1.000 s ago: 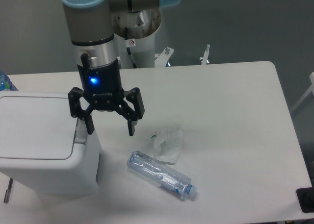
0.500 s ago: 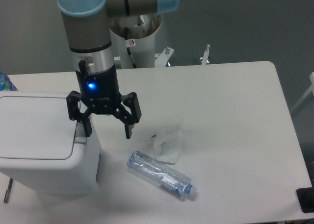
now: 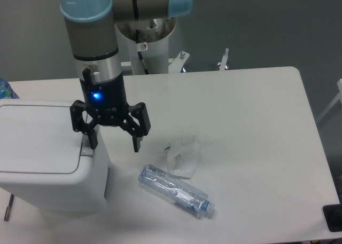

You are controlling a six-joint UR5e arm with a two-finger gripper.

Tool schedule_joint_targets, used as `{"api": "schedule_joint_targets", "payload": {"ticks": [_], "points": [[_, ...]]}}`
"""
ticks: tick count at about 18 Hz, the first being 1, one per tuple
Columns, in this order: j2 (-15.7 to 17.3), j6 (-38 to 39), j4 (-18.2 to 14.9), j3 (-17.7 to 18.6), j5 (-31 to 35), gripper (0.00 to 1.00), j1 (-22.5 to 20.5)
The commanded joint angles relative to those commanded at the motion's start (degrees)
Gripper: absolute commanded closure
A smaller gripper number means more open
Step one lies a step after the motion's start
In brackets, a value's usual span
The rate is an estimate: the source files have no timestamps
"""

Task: Open the trash can
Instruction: 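Push the bin lid so it swings open, then hold above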

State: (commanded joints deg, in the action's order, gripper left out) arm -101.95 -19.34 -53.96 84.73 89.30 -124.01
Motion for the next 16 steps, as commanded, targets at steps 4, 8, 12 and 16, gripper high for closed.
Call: {"api": "schedule_joint_targets", "payload": {"ticks": [4, 8, 12, 16], "points": [[0.0, -0.2, 0.0, 0.1, 0.0, 0.00, 0.0], [0.3, -0.3, -0.1, -1.0, 0.0, 0.00, 0.0], [0.1, -0.4, -0.2, -4.6, 0.0, 0.00, -0.5], [0.4, -0.8, -0.1, -5.1, 3.3, 0.00, -1.9]]}}
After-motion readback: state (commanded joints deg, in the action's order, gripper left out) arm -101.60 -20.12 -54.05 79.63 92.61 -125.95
